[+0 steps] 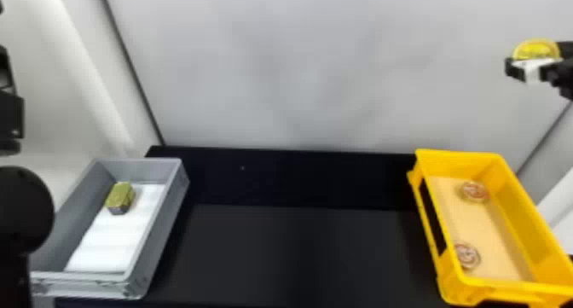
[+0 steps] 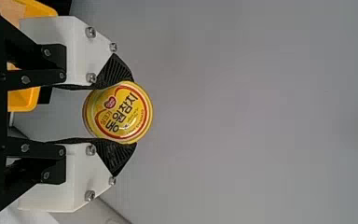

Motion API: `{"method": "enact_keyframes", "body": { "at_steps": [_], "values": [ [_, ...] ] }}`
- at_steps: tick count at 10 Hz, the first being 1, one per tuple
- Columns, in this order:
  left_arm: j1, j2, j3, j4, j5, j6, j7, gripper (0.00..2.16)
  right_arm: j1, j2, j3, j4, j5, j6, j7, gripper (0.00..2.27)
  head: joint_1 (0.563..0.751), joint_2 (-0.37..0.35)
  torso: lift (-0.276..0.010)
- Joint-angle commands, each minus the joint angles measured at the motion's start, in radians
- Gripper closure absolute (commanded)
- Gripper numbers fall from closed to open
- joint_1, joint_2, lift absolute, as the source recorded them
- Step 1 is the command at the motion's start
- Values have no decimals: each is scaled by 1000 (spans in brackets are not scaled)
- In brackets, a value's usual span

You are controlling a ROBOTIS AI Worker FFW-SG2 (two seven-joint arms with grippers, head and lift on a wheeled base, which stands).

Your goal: Pick up the round yellow can and place it in the yellow rectangular box

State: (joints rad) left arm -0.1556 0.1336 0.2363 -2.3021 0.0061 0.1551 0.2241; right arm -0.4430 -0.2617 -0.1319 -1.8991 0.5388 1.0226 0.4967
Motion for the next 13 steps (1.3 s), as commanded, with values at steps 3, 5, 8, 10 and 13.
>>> {"method": "enact_keyframes", "body": {
  "at_steps": [3, 5, 8, 10, 13],
  "values": [
    [1, 0, 5, -5, 0, 1, -2, 88, 47, -17, -118, 166, -157, -71, -55, 780, 694, 54, -3],
    [1, -3, 5, -5, 0, 1, -2, 88, 49, -54, -117, 311, -270, -123, -87, 780, 694, 54, -3],
    [2, -5, 5, -3, 0, 0, -3, 88, 27, -83, -94, 529, -379, -212, -113, 780, 694, 54, -3],
    [4, -5, 5, -2, 0, -3, -5, 88, -13, -85, -68, 689, -395, -261, -115, 780, 694, 54, -3],
    [8, -5, 5, 1, 3, -9, -6, 88, -46, -85, -49, 871, -424, -301, -119, 780, 694, 54, -3]
  ]
}}
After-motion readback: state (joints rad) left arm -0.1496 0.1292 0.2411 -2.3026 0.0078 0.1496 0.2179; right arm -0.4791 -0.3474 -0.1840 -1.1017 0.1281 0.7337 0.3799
